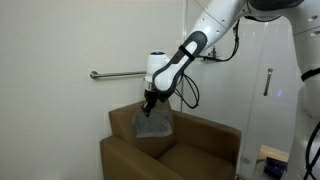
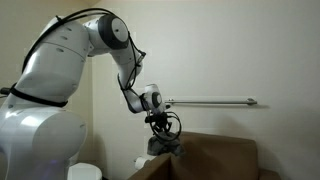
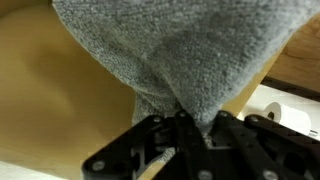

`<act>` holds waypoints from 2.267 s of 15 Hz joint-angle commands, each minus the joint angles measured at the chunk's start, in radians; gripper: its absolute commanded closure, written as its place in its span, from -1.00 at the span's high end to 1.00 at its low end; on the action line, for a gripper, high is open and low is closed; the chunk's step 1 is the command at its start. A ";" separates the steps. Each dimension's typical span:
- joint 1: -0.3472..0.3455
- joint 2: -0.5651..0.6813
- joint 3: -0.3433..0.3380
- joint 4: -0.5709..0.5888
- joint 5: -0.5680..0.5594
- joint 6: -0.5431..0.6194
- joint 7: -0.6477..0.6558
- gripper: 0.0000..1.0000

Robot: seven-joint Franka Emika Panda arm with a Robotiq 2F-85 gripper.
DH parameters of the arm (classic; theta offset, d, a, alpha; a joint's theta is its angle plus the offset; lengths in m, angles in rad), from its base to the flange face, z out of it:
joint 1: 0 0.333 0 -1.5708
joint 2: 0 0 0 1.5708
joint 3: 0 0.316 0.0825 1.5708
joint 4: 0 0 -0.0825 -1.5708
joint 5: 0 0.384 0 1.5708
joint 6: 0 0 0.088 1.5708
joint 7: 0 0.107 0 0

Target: Pick the cloth and put it on the shoulder of the couch

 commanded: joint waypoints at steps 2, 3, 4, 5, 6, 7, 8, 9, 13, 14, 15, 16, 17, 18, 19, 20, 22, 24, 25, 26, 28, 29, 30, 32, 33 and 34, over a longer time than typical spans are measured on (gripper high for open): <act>0.000 -0.034 0.057 -0.034 0.052 0.025 0.002 -0.87; 0.000 -0.031 0.071 -0.035 0.066 0.033 -0.003 -0.88; -0.003 -0.027 0.088 -0.039 0.088 0.053 -0.014 -0.88; 0.000 -0.023 0.095 -0.041 0.096 0.074 -0.008 -0.87; 0.001 -0.014 0.105 -0.042 0.110 0.096 -0.007 -0.87; 0.002 -0.008 0.113 -0.046 0.120 0.118 -0.008 -0.87; 0.005 0.001 0.120 -0.051 0.126 0.142 -0.009 -0.87; 0.008 0.007 0.126 -0.061 0.132 0.164 -0.012 -0.87; 0.008 0.057 0.159 -0.081 0.165 0.235 -0.032 -0.87; 0.007 0.069 0.169 -0.084 0.175 0.249 -0.034 -0.87; 0.007 0.086 0.179 -0.081 0.184 0.261 -0.037 -0.87; 0.009 0.100 0.185 -0.080 0.188 0.271 -0.038 -0.88; 0.017 0.115 0.182 -0.075 0.185 0.279 -0.032 -0.87; 0.023 0.129 0.177 -0.070 0.178 0.286 -0.026 -0.87; 0.035 0.144 0.164 -0.063 0.171 0.290 -0.017 -0.87; 0.042 0.155 0.155 -0.060 0.168 0.296 -0.012 -0.87; 0.059 0.177 0.131 -0.051 0.160 0.298 -0.002 -0.87; 0.060 0.196 0.124 -0.042 0.164 0.297 -0.006 -0.87; 0.064 0.206 0.119 -0.037 0.164 0.295 -0.005 -0.87; 0.061 0.214 0.121 -0.035 0.168 0.295 -0.008 -0.87; 0.064 0.232 0.115 -0.028 0.167 0.295 -0.007 -0.87; 0.072 0.239 0.104 -0.023 0.163 0.294 -0.001 -0.87; 0.075 0.247 0.097 -0.019 0.161 0.291 0.002 -0.87; 0.082 0.263 0.084 -0.010 0.161 0.289 0.004 -0.87; 0.083 0.271 0.081 -0.005 0.162 0.284 0.003 -0.87; 0.083 0.278 0.078 -0.003 0.163 0.284 0.002 -0.87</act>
